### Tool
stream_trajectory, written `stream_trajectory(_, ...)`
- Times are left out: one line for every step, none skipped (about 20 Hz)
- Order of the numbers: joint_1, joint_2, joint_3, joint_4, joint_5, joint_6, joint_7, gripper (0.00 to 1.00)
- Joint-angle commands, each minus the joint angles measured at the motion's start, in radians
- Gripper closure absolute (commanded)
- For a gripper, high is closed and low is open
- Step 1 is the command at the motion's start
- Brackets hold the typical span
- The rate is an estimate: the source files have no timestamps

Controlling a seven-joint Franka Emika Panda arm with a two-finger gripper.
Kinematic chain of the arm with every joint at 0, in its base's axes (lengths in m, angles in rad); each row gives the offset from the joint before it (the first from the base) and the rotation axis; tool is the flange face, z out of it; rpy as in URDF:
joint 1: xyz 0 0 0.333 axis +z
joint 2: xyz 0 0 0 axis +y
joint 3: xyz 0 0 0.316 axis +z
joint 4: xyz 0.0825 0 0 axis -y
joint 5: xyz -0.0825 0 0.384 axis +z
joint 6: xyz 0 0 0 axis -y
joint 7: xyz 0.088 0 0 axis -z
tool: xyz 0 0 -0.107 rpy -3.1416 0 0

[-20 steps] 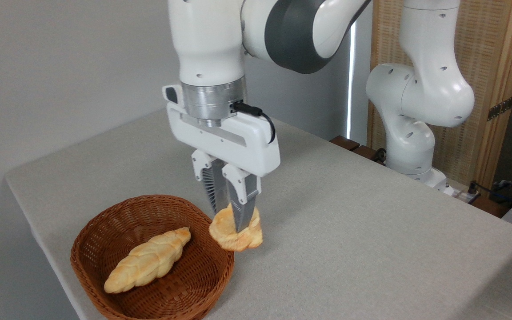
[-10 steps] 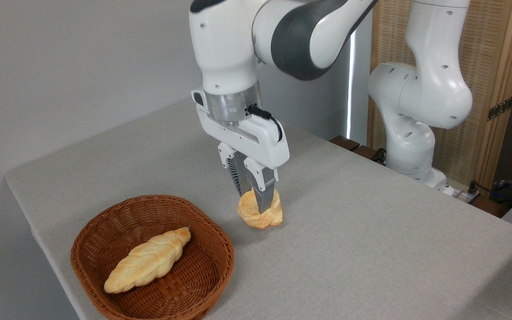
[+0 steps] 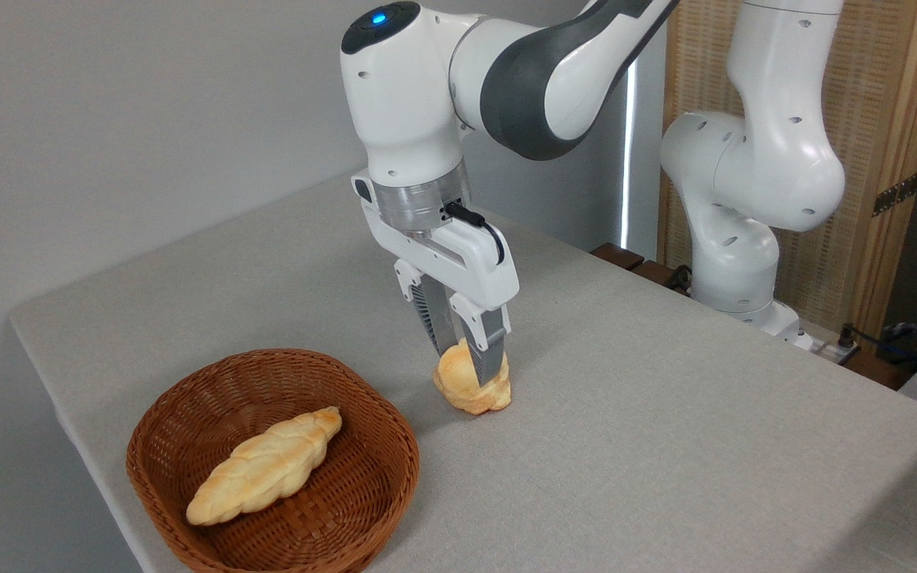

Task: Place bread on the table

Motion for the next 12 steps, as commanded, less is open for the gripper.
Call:
stream_trajectory(-0.005,-0.026,0.008,-0.011,-0.009,-0.007,0.012,0.0)
stream_trajectory(-0.005,-0.026,0.01,-0.009,-0.009,-0.004,0.012,0.0)
stream_trajectory(-0.005,-0.026,0.01,-0.008,-0.008,0.001,0.012,0.0)
stream_trajectory(-0.005,-0.028,0.01,-0.003,-0.008,0.007,0.012,0.0)
stream_trajectory(-0.005,-0.028,0.011,0.001,-0.008,0.01,0.012,0.0)
stream_trajectory(-0.005,-0.029,0.013,0.012,-0.006,0.016,0.012,0.0)
stream_trajectory(-0.005,-0.029,0.013,0.018,-0.008,0.019,0.012,0.0)
stream_trajectory(-0.003,-0.028,0.016,0.038,-0.009,0.025,0.011,0.0)
stream_trajectory(-0.003,-0.028,0.017,0.052,-0.012,0.039,0.008,0.0)
stream_trajectory(-0.003,-0.028,0.017,0.058,-0.012,0.048,0.006,0.0)
stream_trajectory(-0.003,-0.028,0.017,0.066,-0.012,0.065,0.002,0.0)
stream_trajectory(-0.002,-0.028,0.017,0.078,-0.012,0.076,-0.003,0.0)
